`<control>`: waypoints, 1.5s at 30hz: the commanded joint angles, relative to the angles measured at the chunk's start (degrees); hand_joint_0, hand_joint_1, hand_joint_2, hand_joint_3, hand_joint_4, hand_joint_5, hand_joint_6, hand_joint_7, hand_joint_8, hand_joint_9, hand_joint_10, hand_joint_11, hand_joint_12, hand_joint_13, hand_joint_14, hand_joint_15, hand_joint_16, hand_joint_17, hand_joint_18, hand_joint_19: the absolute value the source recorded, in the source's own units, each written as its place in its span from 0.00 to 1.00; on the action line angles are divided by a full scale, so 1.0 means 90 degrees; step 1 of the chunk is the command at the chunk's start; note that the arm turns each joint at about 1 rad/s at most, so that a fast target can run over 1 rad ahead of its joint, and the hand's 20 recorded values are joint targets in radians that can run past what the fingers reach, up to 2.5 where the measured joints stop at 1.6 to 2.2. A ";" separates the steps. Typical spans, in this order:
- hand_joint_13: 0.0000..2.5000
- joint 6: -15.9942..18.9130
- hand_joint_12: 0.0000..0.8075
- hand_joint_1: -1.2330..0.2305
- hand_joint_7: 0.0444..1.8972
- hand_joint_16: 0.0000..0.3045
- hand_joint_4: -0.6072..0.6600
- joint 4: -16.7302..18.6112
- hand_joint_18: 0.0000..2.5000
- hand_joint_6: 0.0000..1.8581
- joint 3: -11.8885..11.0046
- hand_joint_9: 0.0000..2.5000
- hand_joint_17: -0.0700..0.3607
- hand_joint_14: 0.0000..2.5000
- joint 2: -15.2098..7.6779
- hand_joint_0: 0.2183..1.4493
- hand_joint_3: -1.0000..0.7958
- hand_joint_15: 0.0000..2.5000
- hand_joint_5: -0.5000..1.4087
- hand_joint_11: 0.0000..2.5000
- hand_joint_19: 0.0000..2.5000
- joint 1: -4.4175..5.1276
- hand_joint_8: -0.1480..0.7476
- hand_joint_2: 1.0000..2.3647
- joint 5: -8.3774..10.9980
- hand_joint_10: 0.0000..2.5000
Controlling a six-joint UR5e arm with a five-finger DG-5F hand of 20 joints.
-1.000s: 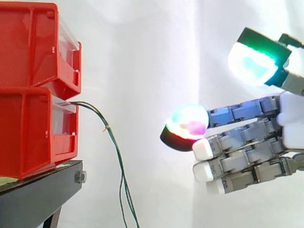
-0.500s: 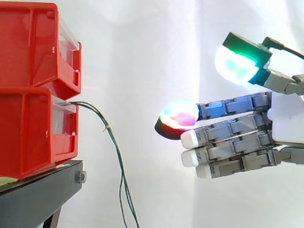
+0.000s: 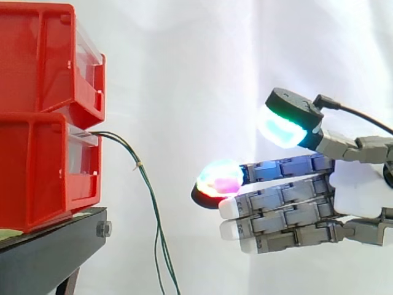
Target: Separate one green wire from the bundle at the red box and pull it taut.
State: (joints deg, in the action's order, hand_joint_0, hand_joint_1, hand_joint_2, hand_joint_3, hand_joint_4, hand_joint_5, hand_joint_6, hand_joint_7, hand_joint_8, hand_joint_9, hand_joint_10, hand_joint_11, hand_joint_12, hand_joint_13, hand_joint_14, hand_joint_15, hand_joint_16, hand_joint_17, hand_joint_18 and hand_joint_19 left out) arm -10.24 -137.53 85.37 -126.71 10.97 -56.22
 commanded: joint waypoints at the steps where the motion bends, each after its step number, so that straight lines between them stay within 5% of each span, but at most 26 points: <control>1: 0.26 -0.0123 0.51 0.46 0.39 0.15 0.69 0.0193 0.19 0.27 -0.0023 0.30 0.40 0.00 -0.0081 0.29 0.28 0.06 0.16 0.08 0.11 0.0002 0.55 0.00 0.0123 0.00; 10: 0.26 -0.0689 0.51 0.46 0.39 0.15 0.69 0.0574 0.20 0.27 -0.0110 0.30 0.40 0.00 -0.0247 0.29 0.28 0.07 0.16 0.08 0.11 0.0022 0.55 0.00 0.0367 0.00; 20: 0.27 -0.0582 0.51 0.47 0.39 0.15 0.69 0.0320 0.20 0.27 -0.1136 0.30 0.40 0.00 -0.0990 0.29 0.28 0.07 0.16 0.08 0.11 0.0012 0.55 0.00 0.0299 0.00; 33: 0.27 -0.0650 0.52 0.46 0.41 0.15 0.70 0.0477 0.20 0.27 -0.1175 0.30 0.40 0.00 -0.1136 0.29 0.28 0.07 0.16 0.08 0.11 0.0227 0.56 0.00 0.0201 0.00; 37: 0.27 -0.0630 0.51 0.46 0.43 0.15 0.72 0.0555 0.20 0.27 -0.1175 0.30 0.40 0.00 -0.1185 0.29 0.28 0.07 0.17 0.08 0.11 0.0315 0.55 0.00 -0.0014 0.00; 45: 0.27 -0.0621 0.51 0.46 0.51 0.15 0.74 0.0486 0.20 0.27 -0.1214 0.30 0.40 0.00 -0.1185 0.29 0.28 0.07 0.19 0.08 0.11 0.0344 0.56 0.00 -0.0170 0.00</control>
State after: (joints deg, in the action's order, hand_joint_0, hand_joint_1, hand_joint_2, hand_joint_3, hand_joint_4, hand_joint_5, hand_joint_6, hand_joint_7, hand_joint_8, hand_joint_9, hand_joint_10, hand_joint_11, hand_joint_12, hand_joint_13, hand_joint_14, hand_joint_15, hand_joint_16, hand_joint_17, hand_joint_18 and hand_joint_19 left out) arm -15.85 -133.16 74.70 -137.36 13.99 -57.41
